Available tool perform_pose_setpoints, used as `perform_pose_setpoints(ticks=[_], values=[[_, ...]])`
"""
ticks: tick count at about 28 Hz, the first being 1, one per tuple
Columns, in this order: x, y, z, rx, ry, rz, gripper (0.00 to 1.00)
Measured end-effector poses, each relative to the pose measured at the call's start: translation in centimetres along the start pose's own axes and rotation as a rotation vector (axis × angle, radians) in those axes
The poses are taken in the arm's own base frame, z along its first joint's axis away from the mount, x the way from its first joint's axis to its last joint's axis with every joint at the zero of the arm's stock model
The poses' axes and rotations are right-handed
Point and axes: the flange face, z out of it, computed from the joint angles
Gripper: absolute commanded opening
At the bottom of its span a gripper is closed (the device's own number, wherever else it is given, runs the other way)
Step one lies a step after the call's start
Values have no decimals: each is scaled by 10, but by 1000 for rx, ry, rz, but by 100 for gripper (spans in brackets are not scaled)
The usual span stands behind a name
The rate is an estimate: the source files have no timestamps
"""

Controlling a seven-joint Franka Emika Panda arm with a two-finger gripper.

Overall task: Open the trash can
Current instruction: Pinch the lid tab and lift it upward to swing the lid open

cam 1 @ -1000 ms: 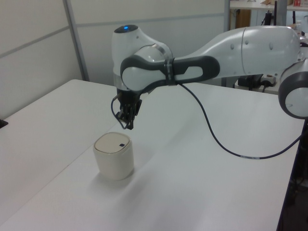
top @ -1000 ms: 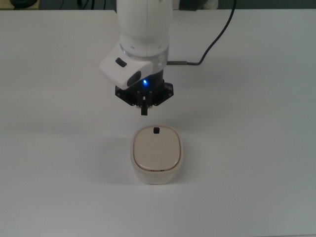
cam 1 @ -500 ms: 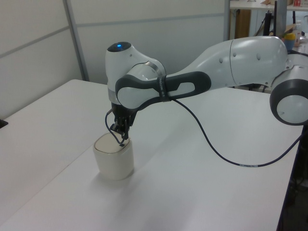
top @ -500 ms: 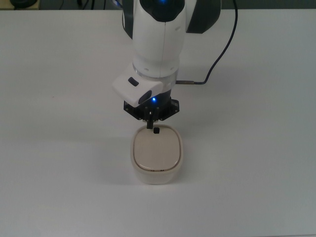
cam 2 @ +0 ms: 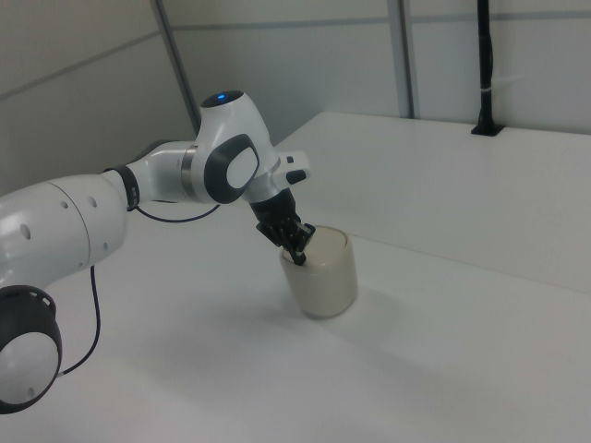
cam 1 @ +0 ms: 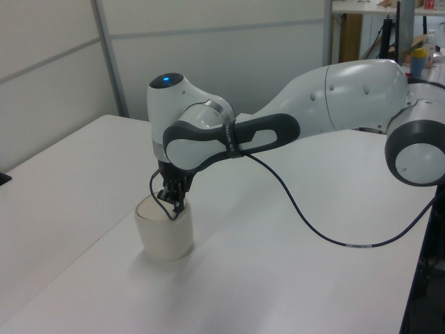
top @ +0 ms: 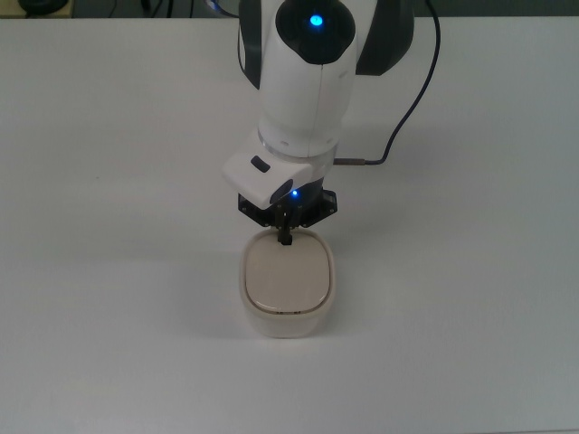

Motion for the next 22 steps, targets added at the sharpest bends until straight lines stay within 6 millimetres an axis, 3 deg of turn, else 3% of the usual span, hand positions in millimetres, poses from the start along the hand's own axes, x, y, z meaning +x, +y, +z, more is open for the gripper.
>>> perform_pose_setpoints(ticks=[10,17,19,20,22], values=[[0,-3,0,-7,3,-9,1],[2,-3,-9,-5,22,16,36],[4,-1,-18,-4,37,26,59],[4,0,-24,-3,46,30,78],[5,5,-39,-1,68,39,90]])
